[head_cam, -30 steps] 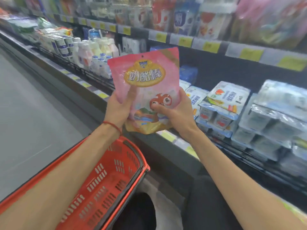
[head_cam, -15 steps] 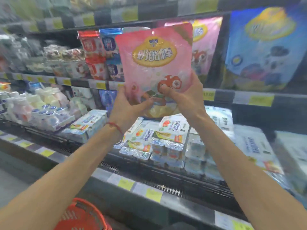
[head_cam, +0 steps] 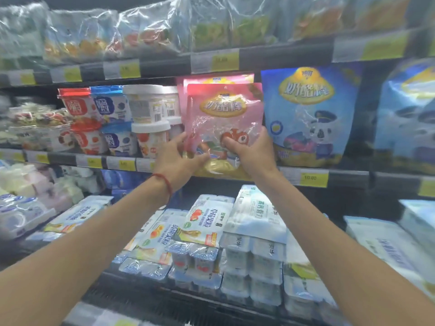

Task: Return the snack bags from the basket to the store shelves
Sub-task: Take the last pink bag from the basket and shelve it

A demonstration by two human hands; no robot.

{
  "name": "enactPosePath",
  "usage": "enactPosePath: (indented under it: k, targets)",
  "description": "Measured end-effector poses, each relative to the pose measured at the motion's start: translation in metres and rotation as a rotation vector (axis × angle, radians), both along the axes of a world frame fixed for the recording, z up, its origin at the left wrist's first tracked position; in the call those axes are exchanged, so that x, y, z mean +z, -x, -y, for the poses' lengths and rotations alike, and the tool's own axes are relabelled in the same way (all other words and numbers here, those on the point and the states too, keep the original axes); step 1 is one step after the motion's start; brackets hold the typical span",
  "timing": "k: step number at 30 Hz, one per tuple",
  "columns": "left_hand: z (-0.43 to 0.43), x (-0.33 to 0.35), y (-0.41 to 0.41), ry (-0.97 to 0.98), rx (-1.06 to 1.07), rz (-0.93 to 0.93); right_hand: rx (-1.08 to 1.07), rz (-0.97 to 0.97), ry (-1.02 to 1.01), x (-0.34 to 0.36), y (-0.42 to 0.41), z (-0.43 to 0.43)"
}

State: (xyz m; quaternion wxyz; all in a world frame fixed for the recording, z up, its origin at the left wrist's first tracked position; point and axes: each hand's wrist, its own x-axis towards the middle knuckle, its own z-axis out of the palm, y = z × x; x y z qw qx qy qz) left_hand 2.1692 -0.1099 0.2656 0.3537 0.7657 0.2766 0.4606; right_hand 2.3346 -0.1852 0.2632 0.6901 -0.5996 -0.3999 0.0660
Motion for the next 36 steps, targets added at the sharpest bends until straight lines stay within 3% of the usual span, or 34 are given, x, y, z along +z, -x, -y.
enactPosePath:
  k: [5,12,21,28,36]
  targets:
    - [-0.007,0.012,-0.013,-0.010,0.083,0.159,0.036,0.093,-0.070,0.020,-0.005,-0.006]
    - [-0.030,-0.001,-0.018,-0.088,0.201,0.168,0.054,0.345,0.124,-0.002,-0.003,-0.008]
    - [-0.067,-0.029,-0.030,-0.156,0.002,0.115,-0.051,0.448,0.224,-0.008,-0.017,-0.011]
    - [-0.063,-0.020,-0.018,-0.049,-0.053,-0.113,-0.087,0.272,0.389,0.002,-0.008,-0.011]
    - [-0.057,0.002,-0.018,0.181,-0.039,-0.166,-0.103,0.144,0.483,0.013,0.004,-0.016]
